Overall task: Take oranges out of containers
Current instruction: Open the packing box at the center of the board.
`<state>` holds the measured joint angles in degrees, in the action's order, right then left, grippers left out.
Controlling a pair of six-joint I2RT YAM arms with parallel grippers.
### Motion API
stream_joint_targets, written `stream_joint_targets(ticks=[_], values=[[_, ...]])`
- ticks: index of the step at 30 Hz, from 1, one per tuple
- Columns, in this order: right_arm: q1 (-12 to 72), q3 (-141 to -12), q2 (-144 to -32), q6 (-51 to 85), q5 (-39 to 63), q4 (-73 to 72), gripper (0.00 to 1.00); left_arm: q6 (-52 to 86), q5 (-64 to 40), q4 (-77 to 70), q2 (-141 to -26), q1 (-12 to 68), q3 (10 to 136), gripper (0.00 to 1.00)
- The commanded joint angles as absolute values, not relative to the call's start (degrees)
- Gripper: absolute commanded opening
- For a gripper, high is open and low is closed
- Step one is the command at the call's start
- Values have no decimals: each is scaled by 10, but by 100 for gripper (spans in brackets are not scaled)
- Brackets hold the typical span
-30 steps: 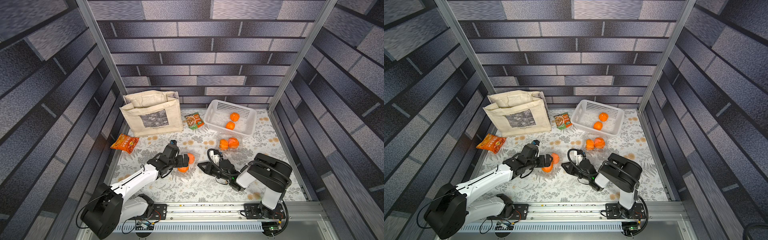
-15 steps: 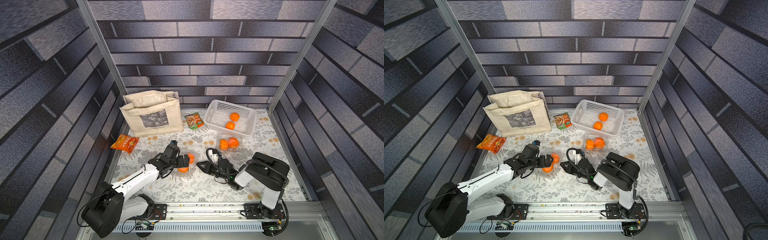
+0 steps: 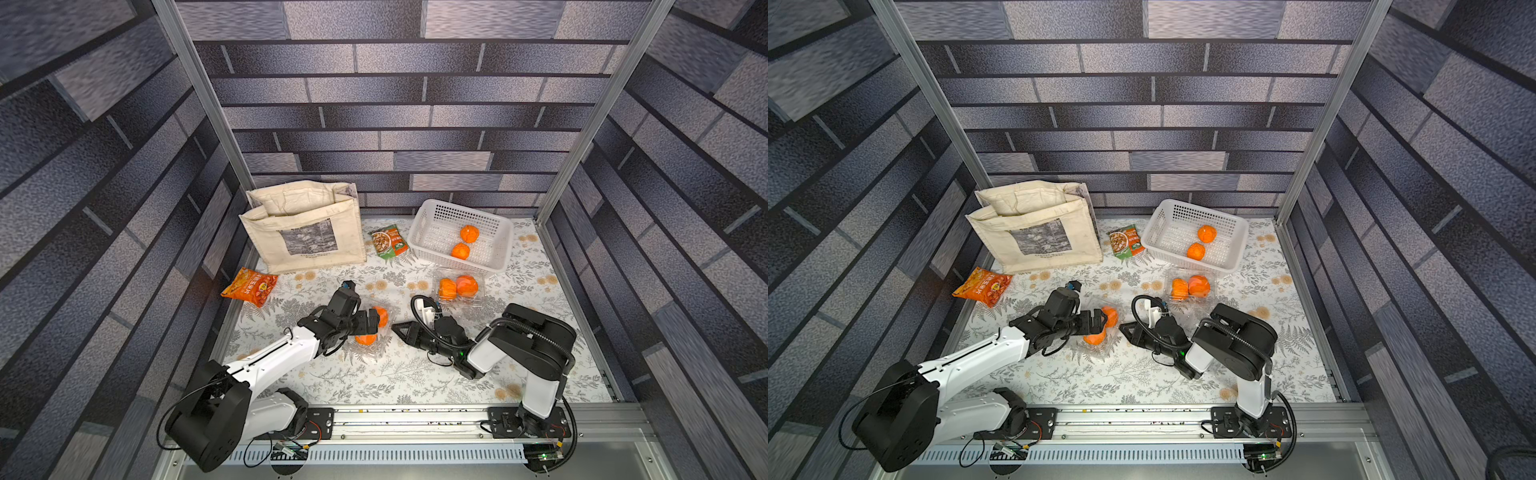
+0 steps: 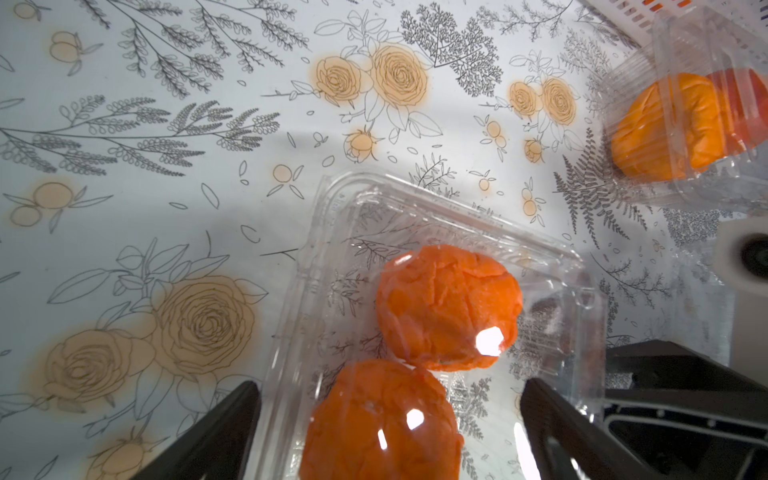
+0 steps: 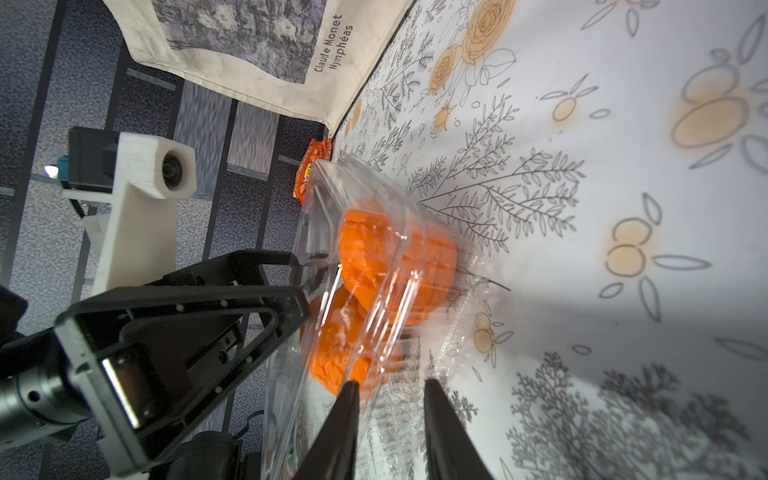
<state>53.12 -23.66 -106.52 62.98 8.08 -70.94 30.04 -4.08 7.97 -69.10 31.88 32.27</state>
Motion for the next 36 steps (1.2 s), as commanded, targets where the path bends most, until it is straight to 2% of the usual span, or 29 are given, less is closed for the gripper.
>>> stream_joint_targets(ticks=[1, 13, 16, 19, 22, 24, 25, 36], values=[[535, -265, -1076, 616, 102, -738, 29, 298, -67, 77, -702, 325, 323, 100], [535, -292, -1117, 628, 108, -742, 31, 293, -100, 58, -732, 326, 328, 100], [534, -293, -1111, 625, 108, -729, 27, 291, -100, 58, -733, 327, 330, 100], [535, -296, -1107, 621, 109, -714, 18, 288, -101, 56, -731, 327, 330, 100], [535, -306, -1110, 620, 117, -704, 13, 287, -104, 52, -735, 327, 330, 100], [535, -313, -1112, 617, 122, -696, 2, 286, -106, 53, -740, 327, 334, 100], [535, -315, -1111, 616, 124, -692, 0, 286, -106, 55, -741, 327, 335, 100], [535, -308, -1051, 604, 115, -600, 0, 276, -53, 121, -632, 328, 376, 100]])
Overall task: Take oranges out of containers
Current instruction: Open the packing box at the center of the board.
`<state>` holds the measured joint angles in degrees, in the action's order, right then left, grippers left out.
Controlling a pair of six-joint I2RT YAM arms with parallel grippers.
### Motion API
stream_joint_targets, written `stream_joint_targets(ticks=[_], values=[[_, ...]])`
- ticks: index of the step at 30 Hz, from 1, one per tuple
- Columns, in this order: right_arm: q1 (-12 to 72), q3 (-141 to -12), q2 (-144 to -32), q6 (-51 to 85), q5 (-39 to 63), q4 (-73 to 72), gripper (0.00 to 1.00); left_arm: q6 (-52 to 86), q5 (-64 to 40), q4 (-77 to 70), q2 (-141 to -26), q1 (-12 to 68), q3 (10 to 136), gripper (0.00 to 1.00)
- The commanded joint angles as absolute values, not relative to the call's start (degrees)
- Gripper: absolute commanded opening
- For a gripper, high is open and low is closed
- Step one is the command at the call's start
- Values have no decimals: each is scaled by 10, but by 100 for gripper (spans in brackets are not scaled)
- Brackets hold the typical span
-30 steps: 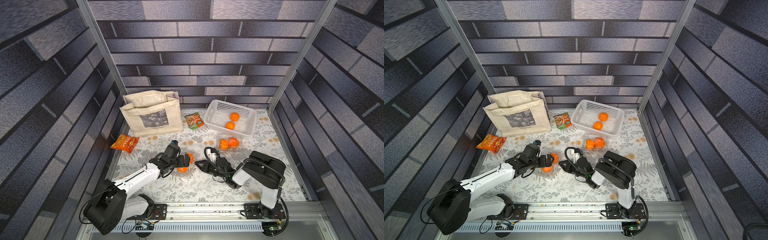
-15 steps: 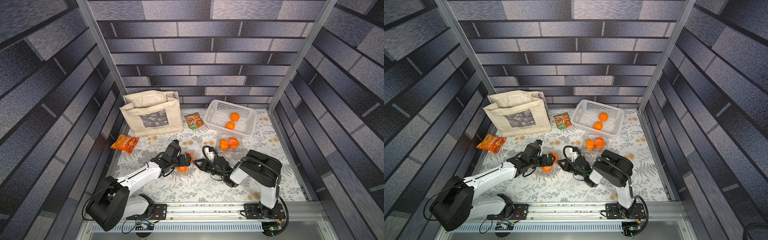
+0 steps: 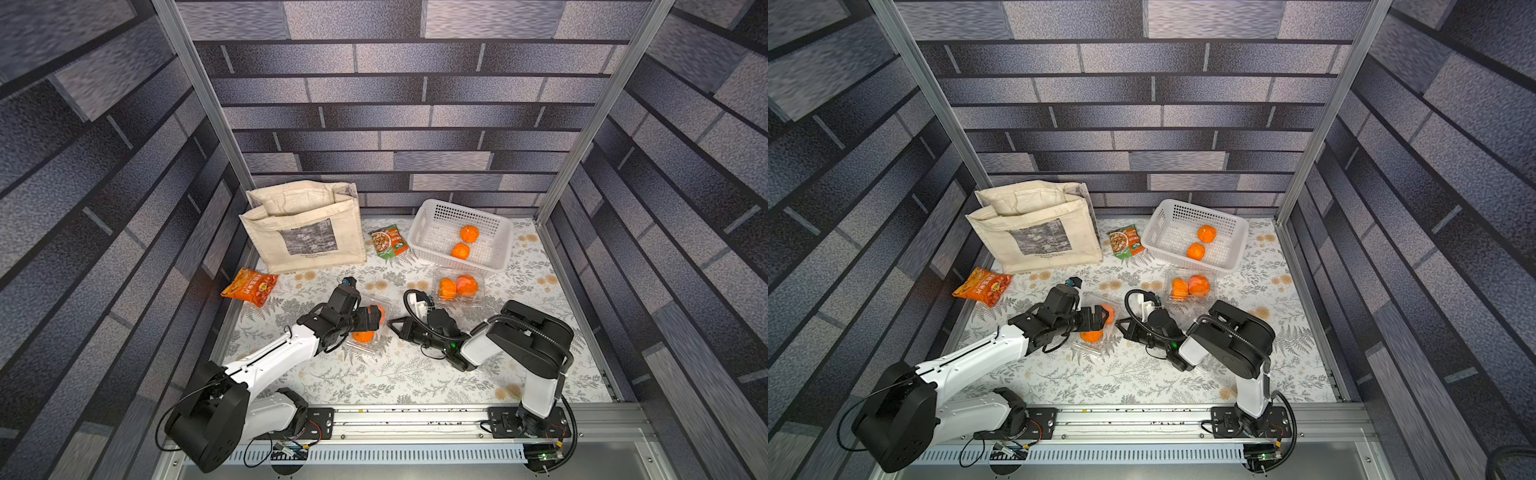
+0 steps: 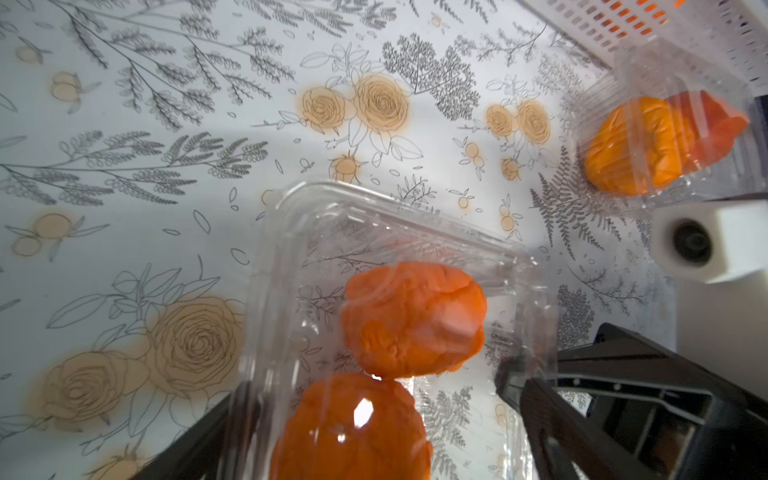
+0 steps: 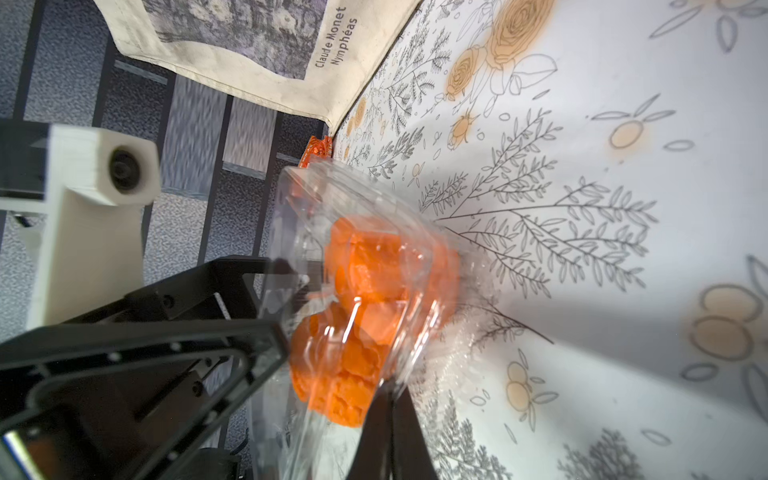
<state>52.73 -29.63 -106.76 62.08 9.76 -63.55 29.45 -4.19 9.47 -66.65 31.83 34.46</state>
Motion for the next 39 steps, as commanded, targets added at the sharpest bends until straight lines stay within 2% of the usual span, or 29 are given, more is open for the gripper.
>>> stream_joint_targets(ticks=[1, 7, 13, 18, 24, 30, 33, 35, 39], values=[[535, -314, -1046, 603, 121, -582, 0, 271, -53, 129, -625, 329, 381, 100], [535, -320, -982, 586, 95, -451, 0, 237, 7, 221, -620, 329, 417, 100], [535, -325, -902, 546, 65, -318, 0, 238, 41, 247, -614, 329, 428, 100], [534, -349, -864, 532, 61, -225, 0, 242, 49, 232, -592, 346, 431, 100], [530, -381, -849, 533, 86, -179, 0, 234, -16, 134, -598, 389, 407, 100], [527, -397, -850, 533, 105, -176, 0, 231, -76, 89, -677, 410, 412, 80], [527, -392, -844, 531, 106, -189, 0, 236, -75, 78, -697, 415, 407, 77], [527, -390, -838, 529, 106, -194, 0, 237, -76, 62, -710, 418, 410, 64], [527, -390, -831, 520, 110, -199, 0, 231, -64, 90, -733, 429, 430, 57]])
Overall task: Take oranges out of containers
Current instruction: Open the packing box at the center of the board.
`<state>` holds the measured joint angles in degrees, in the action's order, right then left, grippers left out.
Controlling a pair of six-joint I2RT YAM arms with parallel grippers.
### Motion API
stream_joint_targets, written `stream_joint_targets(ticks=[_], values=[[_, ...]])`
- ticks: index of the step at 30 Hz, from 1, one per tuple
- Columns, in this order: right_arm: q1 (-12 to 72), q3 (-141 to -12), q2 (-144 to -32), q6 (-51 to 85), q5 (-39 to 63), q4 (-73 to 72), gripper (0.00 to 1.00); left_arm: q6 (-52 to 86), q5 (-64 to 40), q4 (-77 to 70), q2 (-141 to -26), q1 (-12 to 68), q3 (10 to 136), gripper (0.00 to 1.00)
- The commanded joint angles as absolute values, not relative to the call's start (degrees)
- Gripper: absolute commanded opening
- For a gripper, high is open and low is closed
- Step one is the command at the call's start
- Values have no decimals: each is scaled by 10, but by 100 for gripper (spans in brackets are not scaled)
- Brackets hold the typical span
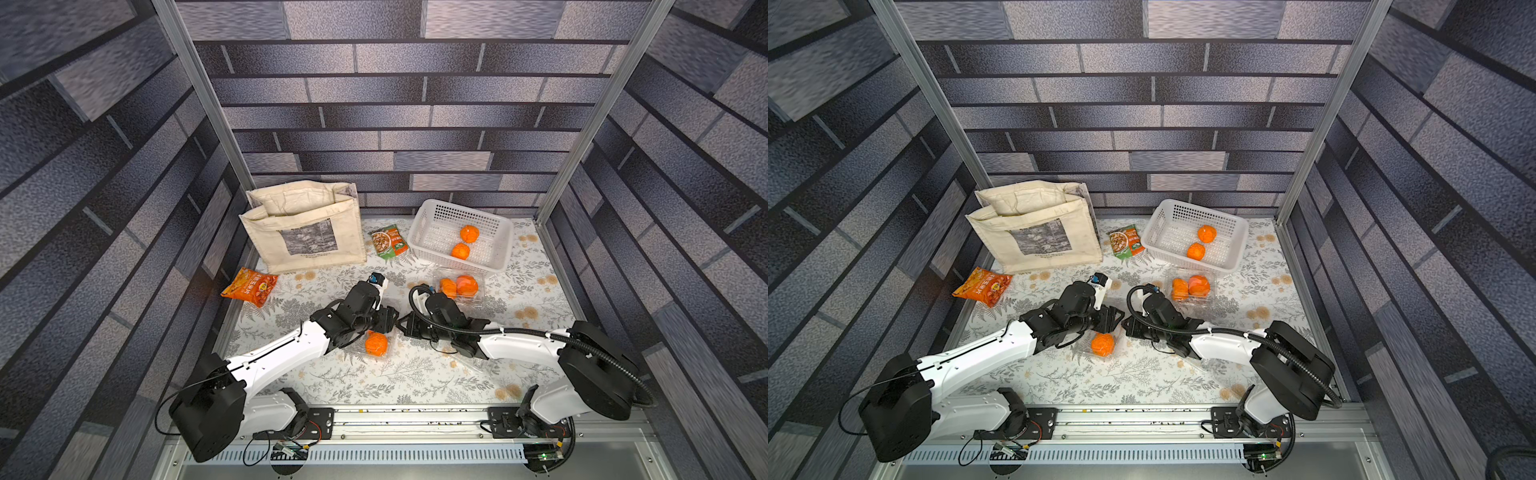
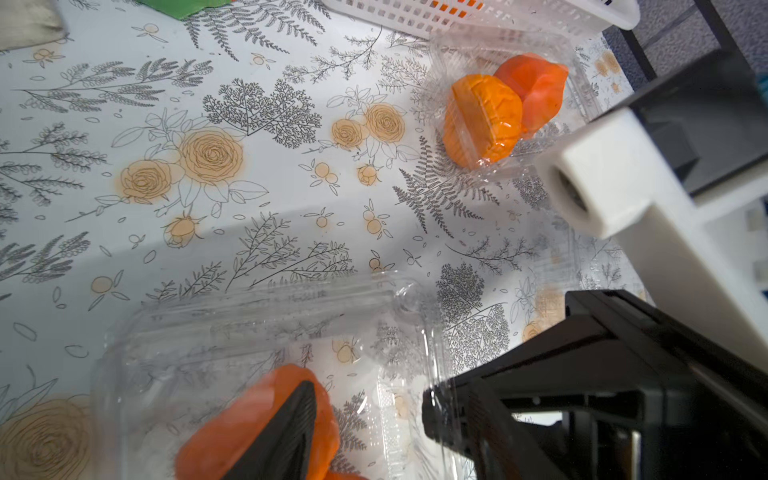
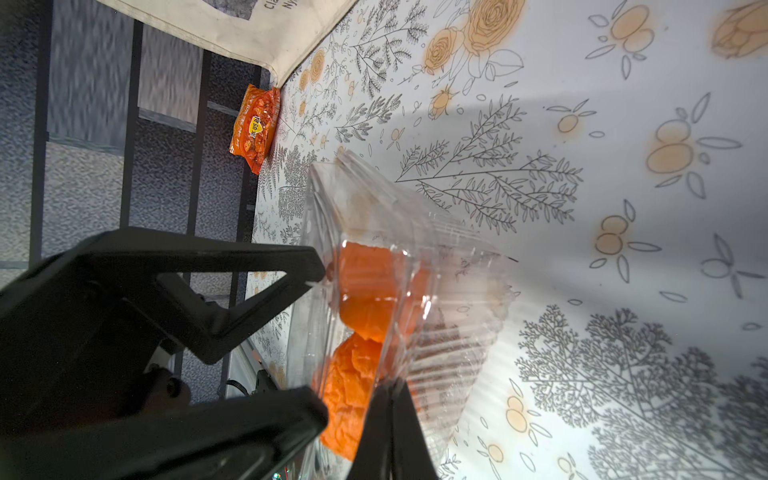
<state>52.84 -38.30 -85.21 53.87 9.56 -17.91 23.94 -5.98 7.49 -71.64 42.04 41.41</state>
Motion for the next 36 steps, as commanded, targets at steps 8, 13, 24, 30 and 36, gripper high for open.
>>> stream_joint_targets(ticks=[8, 13, 24, 30, 36], values=[[527, -402, -821, 491, 103, -184, 0, 204, -15, 168, -778, 467, 481, 68], [527, -396, -807, 480, 84, -178, 0, 201, -9, 210, -805, 475, 500, 62], [527, -390, -794, 461, 68, -179, 0, 188, 1, 253, -871, 493, 536, 25], [527, -384, -782, 460, 61, -179, 0, 183, 10, 257, -879, 495, 544, 0], [527, -364, -775, 472, 45, -176, 0, 187, 4, 259, -858, 472, 547, 0]])
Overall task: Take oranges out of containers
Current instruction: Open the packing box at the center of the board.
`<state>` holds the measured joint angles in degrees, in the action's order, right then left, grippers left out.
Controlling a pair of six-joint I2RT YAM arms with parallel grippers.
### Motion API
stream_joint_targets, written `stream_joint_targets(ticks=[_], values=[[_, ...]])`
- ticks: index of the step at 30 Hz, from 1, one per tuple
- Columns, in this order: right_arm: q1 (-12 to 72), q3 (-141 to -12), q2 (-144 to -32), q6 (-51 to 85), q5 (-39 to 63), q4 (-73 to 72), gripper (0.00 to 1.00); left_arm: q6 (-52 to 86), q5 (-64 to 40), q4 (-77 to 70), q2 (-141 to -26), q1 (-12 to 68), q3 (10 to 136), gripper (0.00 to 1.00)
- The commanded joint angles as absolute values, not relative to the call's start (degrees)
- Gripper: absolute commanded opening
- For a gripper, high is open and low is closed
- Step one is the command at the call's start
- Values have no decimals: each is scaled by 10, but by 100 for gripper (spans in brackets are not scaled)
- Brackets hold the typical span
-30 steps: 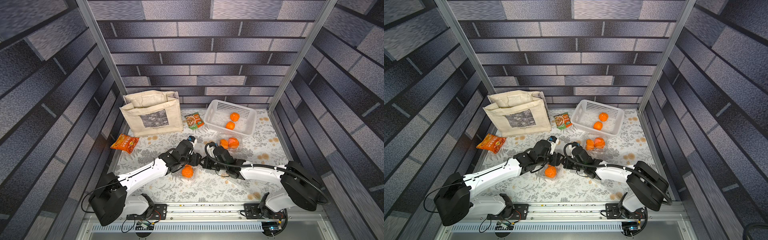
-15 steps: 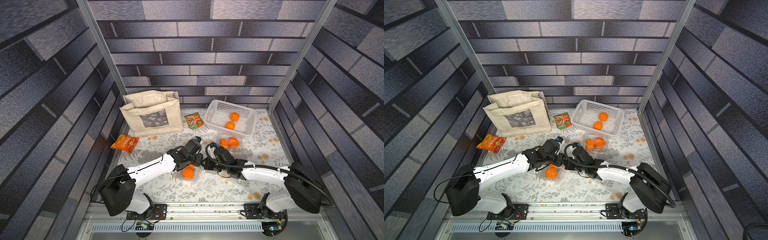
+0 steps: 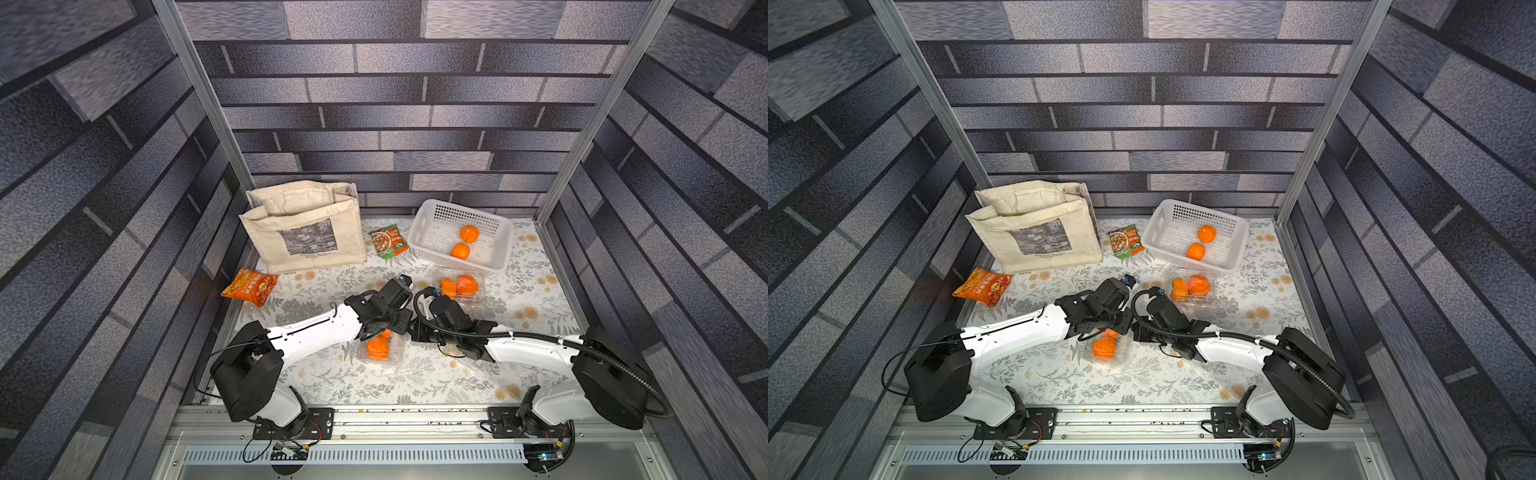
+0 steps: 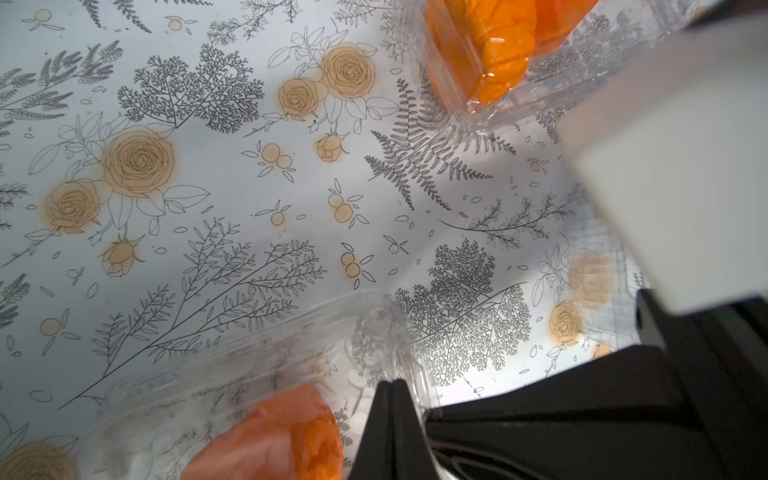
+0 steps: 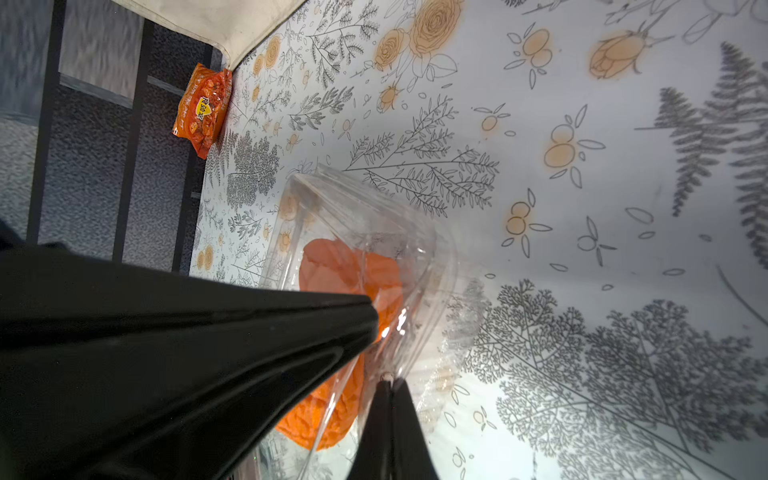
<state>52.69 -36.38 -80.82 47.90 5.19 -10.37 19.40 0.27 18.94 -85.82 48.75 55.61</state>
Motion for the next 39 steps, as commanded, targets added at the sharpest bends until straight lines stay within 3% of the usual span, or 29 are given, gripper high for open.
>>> stream_joint_targets(ticks=[1, 14, 25, 30, 32, 34, 37, 39], values=[[526, -358, -774, 477, 40, -175, 0, 192, -6, 253, -849, 461, 544, 0], [515, -319, -768, 499, 3, -128, 0, 221, -138, 187, -702, 304, 464, 0], [493, -314, -758, 494, -16, -76, 0, 203, -143, 215, -640, 226, 434, 0], [485, -348, -719, 429, -51, 10, 15, 207, -123, 194, -621, 214, 417, 39], [476, -354, -707, 421, -62, 32, 25, 209, -114, 178, -616, 212, 408, 66], [464, -359, -700, 414, -58, 52, 30, 213, -104, 164, -612, 211, 400, 99], [456, -368, -696, 397, -59, 74, 58, 216, -112, 140, -607, 210, 390, 100], [455, -368, -692, 386, -71, 81, 68, 223, -112, 127, -599, 210, 380, 100]])
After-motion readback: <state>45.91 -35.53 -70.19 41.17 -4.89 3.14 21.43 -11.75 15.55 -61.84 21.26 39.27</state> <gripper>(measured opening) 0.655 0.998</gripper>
